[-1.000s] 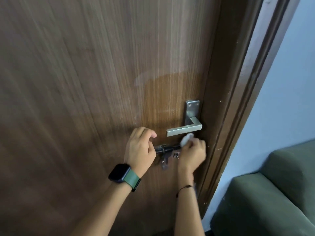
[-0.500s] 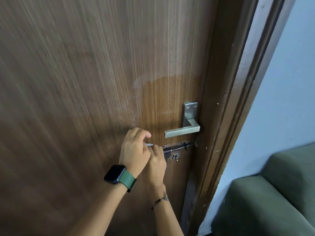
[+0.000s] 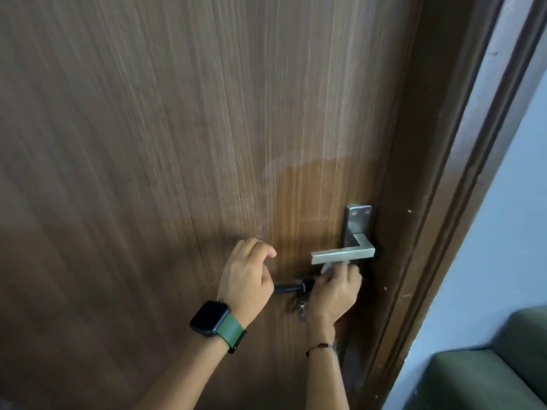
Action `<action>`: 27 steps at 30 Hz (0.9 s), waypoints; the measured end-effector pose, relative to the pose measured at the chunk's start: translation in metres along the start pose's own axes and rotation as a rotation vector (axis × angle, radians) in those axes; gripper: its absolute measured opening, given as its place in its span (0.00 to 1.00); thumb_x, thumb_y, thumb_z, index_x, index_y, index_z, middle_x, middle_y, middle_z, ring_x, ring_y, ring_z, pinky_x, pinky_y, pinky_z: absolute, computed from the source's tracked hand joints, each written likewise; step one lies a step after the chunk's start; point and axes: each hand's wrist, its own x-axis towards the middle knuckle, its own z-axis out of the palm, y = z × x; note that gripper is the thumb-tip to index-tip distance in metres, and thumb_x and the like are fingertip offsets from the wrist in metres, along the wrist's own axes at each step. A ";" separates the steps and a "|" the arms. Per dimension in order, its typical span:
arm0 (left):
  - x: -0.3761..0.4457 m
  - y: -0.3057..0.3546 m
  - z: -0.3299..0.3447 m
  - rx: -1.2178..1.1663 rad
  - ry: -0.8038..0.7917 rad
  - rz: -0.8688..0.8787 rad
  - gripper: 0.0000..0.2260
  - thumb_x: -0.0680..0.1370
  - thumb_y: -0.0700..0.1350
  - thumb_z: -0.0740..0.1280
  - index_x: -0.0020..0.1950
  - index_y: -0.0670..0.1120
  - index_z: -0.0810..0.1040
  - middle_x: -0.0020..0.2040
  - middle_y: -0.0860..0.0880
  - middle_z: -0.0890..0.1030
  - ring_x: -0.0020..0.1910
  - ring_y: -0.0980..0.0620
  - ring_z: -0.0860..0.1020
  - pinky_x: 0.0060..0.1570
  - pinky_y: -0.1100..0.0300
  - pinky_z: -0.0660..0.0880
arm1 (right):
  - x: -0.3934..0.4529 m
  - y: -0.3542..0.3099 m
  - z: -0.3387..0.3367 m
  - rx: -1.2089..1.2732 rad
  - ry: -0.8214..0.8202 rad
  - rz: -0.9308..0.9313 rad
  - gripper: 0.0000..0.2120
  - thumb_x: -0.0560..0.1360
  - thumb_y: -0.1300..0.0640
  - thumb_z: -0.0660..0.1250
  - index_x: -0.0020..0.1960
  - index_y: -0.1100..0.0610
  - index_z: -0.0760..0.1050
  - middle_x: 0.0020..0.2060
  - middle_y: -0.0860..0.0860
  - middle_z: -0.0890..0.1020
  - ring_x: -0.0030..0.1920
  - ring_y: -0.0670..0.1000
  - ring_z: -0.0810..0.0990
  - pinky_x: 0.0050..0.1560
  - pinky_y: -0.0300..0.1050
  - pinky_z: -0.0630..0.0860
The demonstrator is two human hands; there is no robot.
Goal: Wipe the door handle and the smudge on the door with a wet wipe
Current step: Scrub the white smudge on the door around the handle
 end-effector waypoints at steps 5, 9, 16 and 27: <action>0.008 0.005 0.001 -0.020 0.014 -0.001 0.14 0.61 0.25 0.59 0.40 0.37 0.78 0.39 0.42 0.80 0.39 0.42 0.78 0.42 0.60 0.68 | -0.054 -0.029 0.001 0.102 -0.201 -0.341 0.03 0.65 0.66 0.68 0.37 0.60 0.76 0.34 0.55 0.77 0.37 0.52 0.71 0.36 0.41 0.66; 0.010 0.009 -0.007 -0.022 0.018 0.027 0.15 0.63 0.24 0.61 0.42 0.38 0.78 0.40 0.44 0.80 0.41 0.45 0.77 0.40 0.64 0.71 | -0.010 -0.009 -0.010 0.233 0.114 0.204 0.03 0.68 0.71 0.69 0.39 0.65 0.80 0.35 0.62 0.78 0.38 0.61 0.79 0.39 0.46 0.72; 0.018 0.005 -0.015 -0.037 0.041 0.006 0.16 0.61 0.22 0.60 0.41 0.37 0.78 0.39 0.42 0.79 0.40 0.43 0.77 0.40 0.63 0.69 | -0.020 -0.069 0.001 0.395 0.082 0.274 0.03 0.67 0.74 0.69 0.40 0.70 0.78 0.37 0.66 0.76 0.38 0.64 0.79 0.41 0.45 0.72; 0.027 -0.002 -0.033 -0.058 0.152 -0.007 0.14 0.63 0.26 0.58 0.41 0.38 0.78 0.39 0.43 0.80 0.40 0.44 0.77 0.42 0.62 0.69 | -0.025 -0.126 0.002 0.619 0.047 0.313 0.06 0.68 0.75 0.68 0.42 0.67 0.78 0.41 0.60 0.78 0.42 0.54 0.78 0.44 0.38 0.73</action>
